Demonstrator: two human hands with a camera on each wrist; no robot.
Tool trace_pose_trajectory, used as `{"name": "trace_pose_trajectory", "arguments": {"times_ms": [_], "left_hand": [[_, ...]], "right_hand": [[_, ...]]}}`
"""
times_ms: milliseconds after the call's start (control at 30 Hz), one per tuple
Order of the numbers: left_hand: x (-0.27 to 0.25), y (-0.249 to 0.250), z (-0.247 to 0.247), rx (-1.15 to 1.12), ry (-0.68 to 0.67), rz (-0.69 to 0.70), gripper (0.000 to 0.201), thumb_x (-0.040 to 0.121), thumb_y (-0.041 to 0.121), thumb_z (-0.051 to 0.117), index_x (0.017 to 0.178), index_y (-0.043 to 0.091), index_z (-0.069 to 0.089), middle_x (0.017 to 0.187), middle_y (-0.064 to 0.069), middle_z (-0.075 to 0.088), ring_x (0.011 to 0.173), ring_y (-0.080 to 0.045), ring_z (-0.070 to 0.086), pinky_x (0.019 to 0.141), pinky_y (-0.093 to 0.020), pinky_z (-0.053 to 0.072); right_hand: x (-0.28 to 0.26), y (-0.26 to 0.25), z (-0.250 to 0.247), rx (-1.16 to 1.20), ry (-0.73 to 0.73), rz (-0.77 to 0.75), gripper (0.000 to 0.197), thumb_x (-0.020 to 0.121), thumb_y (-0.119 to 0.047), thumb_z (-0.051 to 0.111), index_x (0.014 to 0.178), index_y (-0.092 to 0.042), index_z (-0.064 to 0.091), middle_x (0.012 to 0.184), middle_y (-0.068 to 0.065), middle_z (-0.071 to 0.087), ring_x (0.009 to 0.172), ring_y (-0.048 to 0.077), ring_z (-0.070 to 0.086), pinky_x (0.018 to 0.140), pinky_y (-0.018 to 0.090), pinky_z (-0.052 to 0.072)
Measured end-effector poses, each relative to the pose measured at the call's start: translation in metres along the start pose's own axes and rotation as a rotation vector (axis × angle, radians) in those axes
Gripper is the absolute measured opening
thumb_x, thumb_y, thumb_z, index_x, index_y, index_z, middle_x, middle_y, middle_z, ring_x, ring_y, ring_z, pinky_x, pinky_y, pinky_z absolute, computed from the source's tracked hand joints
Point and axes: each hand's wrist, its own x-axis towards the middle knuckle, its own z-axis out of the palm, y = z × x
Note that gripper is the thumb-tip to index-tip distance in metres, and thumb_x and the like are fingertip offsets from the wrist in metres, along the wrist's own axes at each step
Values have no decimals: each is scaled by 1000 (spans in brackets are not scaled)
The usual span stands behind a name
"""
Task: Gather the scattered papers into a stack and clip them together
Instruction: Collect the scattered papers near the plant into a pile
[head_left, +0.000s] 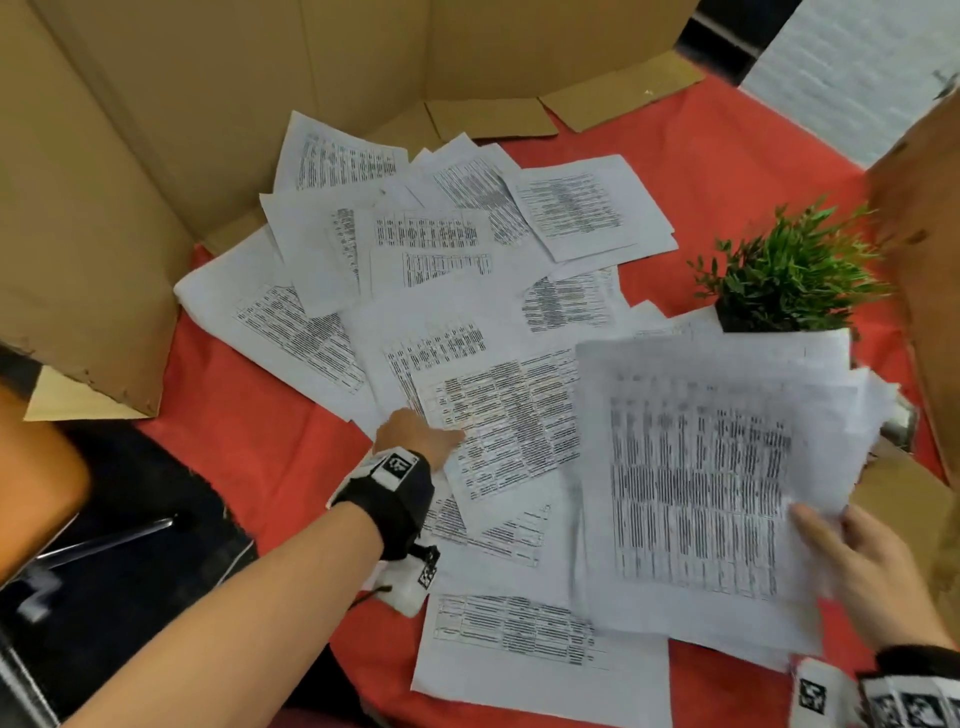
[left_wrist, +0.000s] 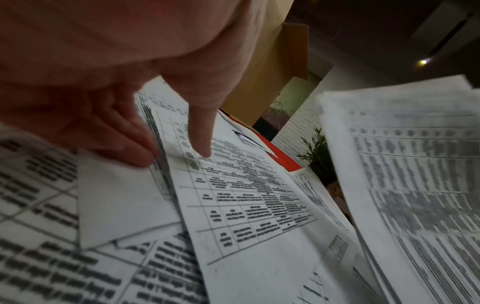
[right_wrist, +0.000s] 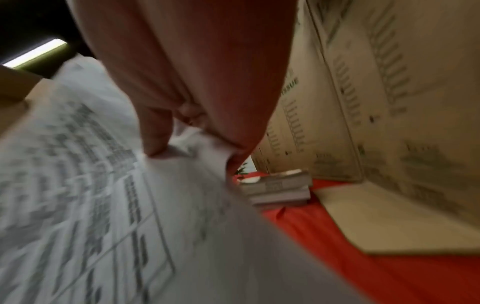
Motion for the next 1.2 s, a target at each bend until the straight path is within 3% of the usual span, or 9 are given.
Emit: {"name": "trace_pose_trajectory", "arguments": {"times_ms": [233, 400, 533, 633, 733, 833, 933, 1033, 1200], "left_hand": [[-17, 18, 14, -35, 121, 302, 6, 92, 19, 57, 88, 16, 59, 88, -3, 67, 74, -23, 61, 62, -29, 47], [-33, 34, 3, -5, -124, 828, 12, 95, 11, 57, 106, 13, 63, 98, 0, 72, 85, -20, 68, 80, -38, 57], [-50, 47, -9, -21, -366, 866, 12, 94, 15, 60, 101, 22, 67, 100, 4, 70, 97, -19, 65, 92, -39, 50], [-43, 45, -20, -129, -215, 826, 14, 92, 18, 63, 105, 24, 65, 105, 9, 67, 102, -12, 62, 94, -32, 47], [-3, 26, -40, -284, 337, 369, 44, 82, 35, 73, 117, 13, 56, 119, -3, 64, 110, -23, 61, 94, -39, 49], [21, 2, -50, -104, 268, -28, 99, 65, 54, 82, 134, -3, 38, 135, -19, 48, 126, -36, 49, 102, -46, 45], [25, -2, -39, 53, 174, -5, 100, 64, 48, 86, 134, -4, 36, 134, -18, 47, 126, -34, 48, 101, -42, 46], [26, 2, -29, 154, 148, 96, 74, 78, 33, 78, 133, 3, 39, 129, -17, 55, 118, -35, 56, 95, -43, 50], [19, -4, -26, 324, 448, 421, 33, 95, 21, 53, 128, 17, 58, 121, -11, 59, 113, -33, 51, 90, -44, 39]], "right_hand": [[17, -29, -2, -340, -393, -252, 18, 89, -28, 60, 93, -40, 72, 106, -23, 72, 101, -3, 65, 86, 4, 42], [43, -37, 23, -684, -291, -564, 13, 87, -34, 63, 94, -28, 72, 161, -11, 26, 151, 19, 20, 114, 56, 27], [53, -56, 51, -739, -301, -644, 9, 89, -28, 66, 95, -28, 72, 156, -8, 37, 149, 23, 24, 111, 65, 16], [57, -62, 62, -653, -289, -657, 7, 92, -21, 65, 97, -23, 69, 113, -1, 69, 111, 25, 63, 105, 47, 35], [56, -68, 55, -460, -82, -550, 24, 92, -33, 56, 94, -11, 67, 83, -1, 70, 77, 24, 65, 72, 25, 44], [62, -60, 40, -153, 138, -382, 40, 92, -22, 67, 129, -12, 54, 118, 10, 65, 99, 21, 63, 87, 30, 48], [75, -44, 30, 261, 145, -200, 62, 92, -10, 67, 146, -16, 38, 133, 8, 64, 110, 20, 68, 92, 35, 55], [82, -39, 36, 433, 34, -19, 25, 95, -6, 58, 117, -14, 67, 108, 0, 75, 89, 14, 74, 83, 34, 59], [79, -26, 61, 498, -104, 279, 33, 90, -13, 63, 122, -4, 63, 113, 18, 72, 94, 26, 73, 79, 42, 61]]}}
